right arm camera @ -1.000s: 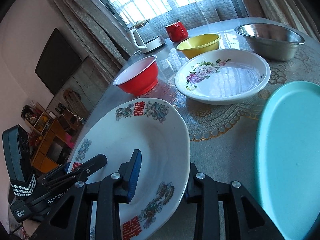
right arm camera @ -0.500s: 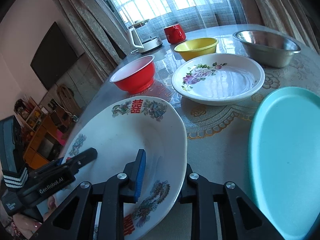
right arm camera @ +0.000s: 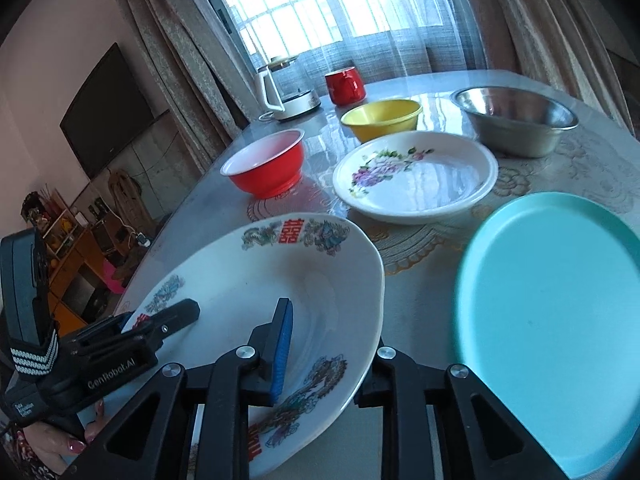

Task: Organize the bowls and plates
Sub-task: 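Close both grippers on the rim of the white red-character plate, then lift the white plate with both grippers and lower it onto the teal plate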

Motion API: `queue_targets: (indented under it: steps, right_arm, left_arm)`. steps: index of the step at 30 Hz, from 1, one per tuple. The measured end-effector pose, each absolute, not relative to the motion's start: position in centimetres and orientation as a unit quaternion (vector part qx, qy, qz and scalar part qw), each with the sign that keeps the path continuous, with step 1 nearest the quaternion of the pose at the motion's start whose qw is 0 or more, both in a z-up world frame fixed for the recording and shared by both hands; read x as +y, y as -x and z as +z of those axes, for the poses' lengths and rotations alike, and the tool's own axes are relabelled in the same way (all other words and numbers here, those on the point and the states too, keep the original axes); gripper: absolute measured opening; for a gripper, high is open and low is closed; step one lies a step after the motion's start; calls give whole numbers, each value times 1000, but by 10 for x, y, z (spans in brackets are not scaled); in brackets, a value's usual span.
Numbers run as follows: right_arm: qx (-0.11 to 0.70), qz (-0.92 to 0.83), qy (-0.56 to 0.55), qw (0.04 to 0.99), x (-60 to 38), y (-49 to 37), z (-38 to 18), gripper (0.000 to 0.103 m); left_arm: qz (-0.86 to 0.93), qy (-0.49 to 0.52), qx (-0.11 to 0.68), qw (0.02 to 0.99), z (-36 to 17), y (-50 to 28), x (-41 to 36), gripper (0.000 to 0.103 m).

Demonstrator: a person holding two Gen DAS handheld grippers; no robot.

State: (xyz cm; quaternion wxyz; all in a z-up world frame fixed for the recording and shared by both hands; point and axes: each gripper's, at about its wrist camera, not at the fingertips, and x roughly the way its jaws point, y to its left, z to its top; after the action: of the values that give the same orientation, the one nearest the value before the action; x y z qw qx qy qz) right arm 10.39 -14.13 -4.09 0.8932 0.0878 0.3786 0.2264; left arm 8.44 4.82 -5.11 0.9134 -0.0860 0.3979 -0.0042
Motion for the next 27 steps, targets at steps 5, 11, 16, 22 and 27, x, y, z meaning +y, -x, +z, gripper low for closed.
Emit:
queue_targets:
  steps: [5,11,16,22,27]
  right_arm:
    - [376,217,-90,896,-152,-98,-38,24]
    - [374,198,-101,900,-170,-92,-36,24]
    - [364,179,-102,909,-187,-86,-31,24]
    - [353,154,-109,916,-211,-82,-27,24]
    - [345,126,-121,922,-236,-80,-25,24]
  left_arm:
    - [-17,84,398,914,-51,-84,36,43]
    - [-37,74,397,914,-51,-86,17,43]
    - [-55,71,389,917,-47,-88,0,43]
    - [-79,55,384,918,-42,-95,-28,43]
    - [-102,33,381,918,-35,-108,-58,43]
